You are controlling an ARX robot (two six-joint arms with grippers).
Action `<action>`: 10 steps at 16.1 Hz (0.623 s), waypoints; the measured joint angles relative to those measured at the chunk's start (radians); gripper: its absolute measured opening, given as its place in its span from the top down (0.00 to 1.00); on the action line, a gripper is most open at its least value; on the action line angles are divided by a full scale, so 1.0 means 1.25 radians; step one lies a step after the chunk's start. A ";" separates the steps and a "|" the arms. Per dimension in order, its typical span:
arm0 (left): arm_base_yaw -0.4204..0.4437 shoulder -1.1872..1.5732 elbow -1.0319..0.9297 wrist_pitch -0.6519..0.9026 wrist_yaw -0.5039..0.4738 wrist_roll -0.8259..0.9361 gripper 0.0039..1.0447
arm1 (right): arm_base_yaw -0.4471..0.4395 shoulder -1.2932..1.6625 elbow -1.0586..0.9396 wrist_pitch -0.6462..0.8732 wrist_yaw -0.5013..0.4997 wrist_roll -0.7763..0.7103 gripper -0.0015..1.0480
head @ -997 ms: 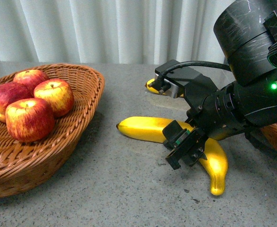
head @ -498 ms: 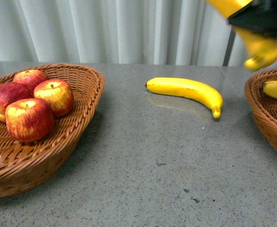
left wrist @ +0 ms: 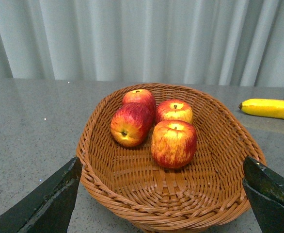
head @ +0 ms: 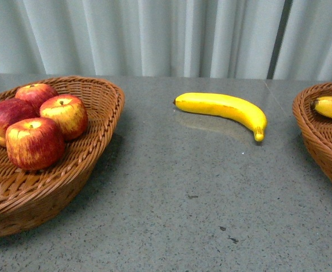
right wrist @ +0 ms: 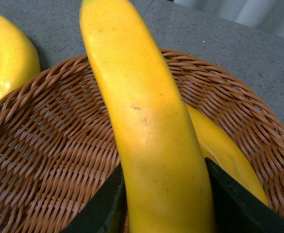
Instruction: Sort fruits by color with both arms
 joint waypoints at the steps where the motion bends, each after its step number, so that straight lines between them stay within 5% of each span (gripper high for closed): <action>1: 0.000 0.000 0.000 0.000 0.000 0.000 0.06 | 0.001 -0.011 -0.009 -0.002 -0.006 -0.013 0.51; 5: 0.000 0.000 0.000 0.000 0.000 0.000 0.06 | 0.087 -0.077 0.034 -0.005 -0.018 0.007 0.07; 10: 0.000 0.000 0.000 0.000 0.000 0.000 0.06 | 0.320 0.153 0.299 -0.026 0.003 0.085 0.06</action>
